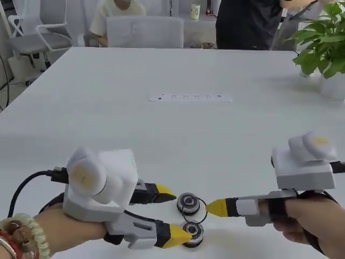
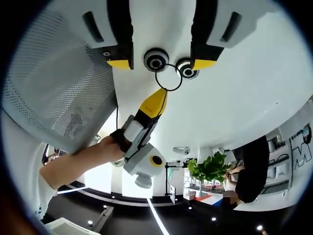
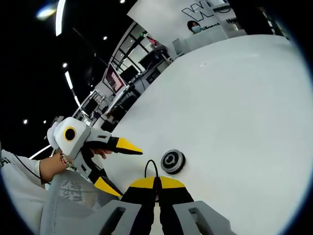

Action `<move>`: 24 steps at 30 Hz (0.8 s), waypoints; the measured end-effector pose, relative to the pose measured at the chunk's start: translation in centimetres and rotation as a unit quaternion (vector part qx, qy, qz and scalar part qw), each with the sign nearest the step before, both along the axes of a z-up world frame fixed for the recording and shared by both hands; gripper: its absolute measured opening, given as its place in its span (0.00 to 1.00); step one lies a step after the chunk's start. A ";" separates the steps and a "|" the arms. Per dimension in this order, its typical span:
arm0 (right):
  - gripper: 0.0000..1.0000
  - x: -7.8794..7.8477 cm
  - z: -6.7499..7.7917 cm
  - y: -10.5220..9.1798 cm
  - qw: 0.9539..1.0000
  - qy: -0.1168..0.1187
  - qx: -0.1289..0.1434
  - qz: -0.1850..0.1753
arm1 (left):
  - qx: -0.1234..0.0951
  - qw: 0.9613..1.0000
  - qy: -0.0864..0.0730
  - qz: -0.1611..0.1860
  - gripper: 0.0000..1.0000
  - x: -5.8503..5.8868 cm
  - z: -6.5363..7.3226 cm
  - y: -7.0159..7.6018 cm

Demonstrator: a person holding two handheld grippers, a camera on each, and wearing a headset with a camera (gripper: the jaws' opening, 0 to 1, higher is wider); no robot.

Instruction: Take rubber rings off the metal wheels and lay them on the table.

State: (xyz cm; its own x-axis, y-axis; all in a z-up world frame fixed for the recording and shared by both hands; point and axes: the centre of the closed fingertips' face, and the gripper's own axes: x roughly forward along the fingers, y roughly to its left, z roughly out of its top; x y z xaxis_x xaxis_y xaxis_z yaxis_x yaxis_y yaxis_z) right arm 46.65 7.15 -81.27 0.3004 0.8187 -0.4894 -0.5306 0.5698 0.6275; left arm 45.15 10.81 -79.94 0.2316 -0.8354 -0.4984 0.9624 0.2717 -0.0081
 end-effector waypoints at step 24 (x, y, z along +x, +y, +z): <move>0.00 1.4 1.7 -1.9 0.999 -0.026 0.013 -0.045 | -0.036 0.999 -0.012 0.016 0.57 0.9 3.9 1.0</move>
State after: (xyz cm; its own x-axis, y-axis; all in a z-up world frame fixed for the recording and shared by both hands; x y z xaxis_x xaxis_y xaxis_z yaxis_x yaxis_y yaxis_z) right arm 48.00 5.21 -79.61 0.3987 0.7994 -0.4494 -0.5102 0.6006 0.6156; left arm 46.03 11.82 -76.04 0.2703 -0.8607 -0.4315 0.9531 0.3027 -0.0067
